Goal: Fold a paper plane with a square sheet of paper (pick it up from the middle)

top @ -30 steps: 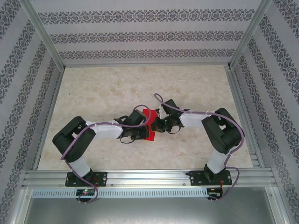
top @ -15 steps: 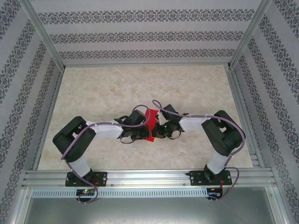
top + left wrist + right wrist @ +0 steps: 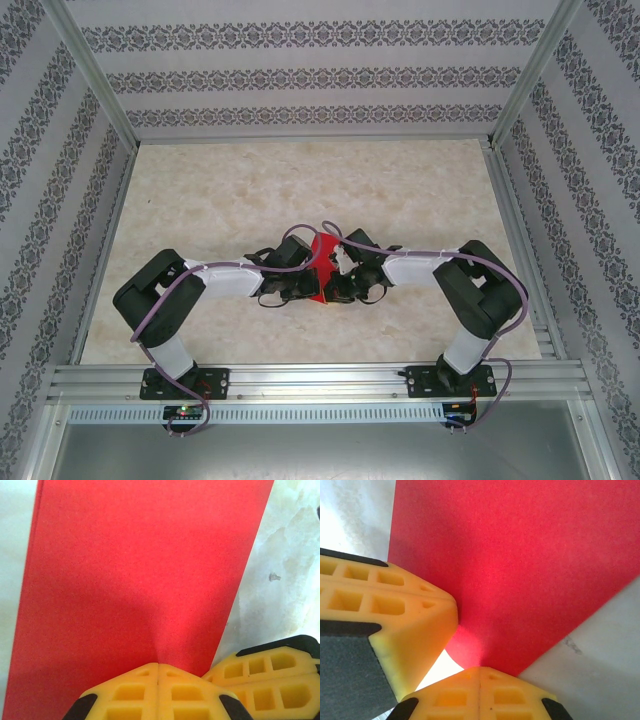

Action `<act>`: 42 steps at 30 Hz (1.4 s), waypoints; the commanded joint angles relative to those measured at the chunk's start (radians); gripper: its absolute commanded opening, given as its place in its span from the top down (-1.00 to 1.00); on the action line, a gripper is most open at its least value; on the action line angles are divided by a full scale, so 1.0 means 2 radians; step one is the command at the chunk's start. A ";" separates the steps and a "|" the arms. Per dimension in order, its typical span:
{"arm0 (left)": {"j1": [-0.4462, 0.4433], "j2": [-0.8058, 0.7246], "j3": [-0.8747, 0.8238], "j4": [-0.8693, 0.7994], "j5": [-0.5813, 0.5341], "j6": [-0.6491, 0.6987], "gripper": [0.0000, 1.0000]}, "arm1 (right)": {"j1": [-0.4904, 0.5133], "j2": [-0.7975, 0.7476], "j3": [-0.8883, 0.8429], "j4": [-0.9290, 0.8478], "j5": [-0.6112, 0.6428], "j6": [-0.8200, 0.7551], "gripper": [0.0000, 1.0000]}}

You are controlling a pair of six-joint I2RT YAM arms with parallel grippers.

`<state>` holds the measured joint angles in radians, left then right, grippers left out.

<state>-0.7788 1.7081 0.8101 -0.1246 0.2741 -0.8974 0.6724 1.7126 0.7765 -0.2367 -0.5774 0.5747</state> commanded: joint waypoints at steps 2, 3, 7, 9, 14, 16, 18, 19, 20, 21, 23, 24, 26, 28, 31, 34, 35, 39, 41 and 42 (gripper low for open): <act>0.007 0.014 -0.004 -0.033 -0.015 -0.005 1.00 | 0.002 0.008 -0.003 -0.037 0.038 -0.016 1.00; 0.009 0.010 -0.002 -0.036 -0.014 -0.004 1.00 | 0.000 0.005 -0.004 -0.051 0.051 -0.022 1.00; 0.021 -0.013 0.013 -0.043 0.000 0.003 0.96 | -0.013 -0.015 0.005 -0.085 0.077 -0.040 1.00; 0.030 -0.029 0.026 -0.057 0.002 0.008 0.81 | -0.014 -0.034 0.019 -0.085 0.077 -0.040 1.00; 0.061 -0.080 0.035 -0.093 -0.010 0.013 0.26 | -0.013 -0.081 0.041 -0.054 0.126 0.010 0.56; 0.078 -0.097 0.034 -0.114 -0.016 0.016 0.09 | -0.010 -0.091 0.044 -0.042 0.165 0.037 0.28; 0.099 -0.107 0.031 -0.134 -0.010 0.021 -0.04 | -0.007 -0.090 0.053 -0.038 0.202 0.064 0.09; 0.109 -0.111 0.028 -0.138 -0.001 0.024 -0.09 | -0.007 -0.084 0.060 -0.045 0.219 0.077 0.06; 0.117 -0.112 0.026 -0.141 0.007 0.028 -0.13 | -0.006 -0.077 0.068 -0.051 0.231 0.087 0.03; 0.124 -0.114 0.025 -0.143 0.015 0.033 -0.17 | -0.006 -0.070 0.076 -0.051 0.240 0.097 0.01; 0.133 -0.114 0.021 -0.141 0.029 0.040 -0.25 | -0.006 -0.054 0.089 -0.049 0.249 0.113 0.02; 0.136 -0.113 0.019 -0.139 0.037 0.045 -0.28 | -0.006 -0.043 0.097 -0.047 0.251 0.117 0.05; 0.141 -0.108 0.014 -0.129 0.054 0.050 -0.32 | -0.006 -0.018 0.116 -0.050 0.254 0.124 0.11; 0.143 -0.101 0.013 -0.124 0.072 0.054 -0.36 | -0.006 0.009 0.137 -0.056 0.253 0.127 0.16; 0.142 -0.088 0.013 -0.121 0.094 0.062 -0.39 | -0.005 0.038 0.153 -0.052 0.251 0.133 0.18; 0.143 -0.076 0.017 -0.121 0.113 0.068 -0.40 | -0.004 0.059 0.162 -0.053 0.246 0.135 0.18; 0.143 -0.071 0.018 -0.118 0.122 0.069 -0.40 | -0.004 0.065 0.164 -0.053 0.245 0.135 0.18; 0.142 -0.051 0.023 -0.112 0.156 0.070 -0.40 | -0.006 0.086 0.170 -0.064 0.242 0.132 0.18; 0.141 -0.042 0.025 -0.113 0.169 0.071 -0.40 | -0.005 0.090 0.166 -0.063 0.241 0.137 0.18; 0.140 -0.038 0.026 -0.114 0.176 0.072 -0.40 | -0.005 0.093 0.164 -0.063 0.239 0.137 0.18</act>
<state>-0.5041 1.6131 0.8474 -0.3645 0.5537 -0.7815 0.6544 1.8652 1.1000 -0.3492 -0.1051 0.8249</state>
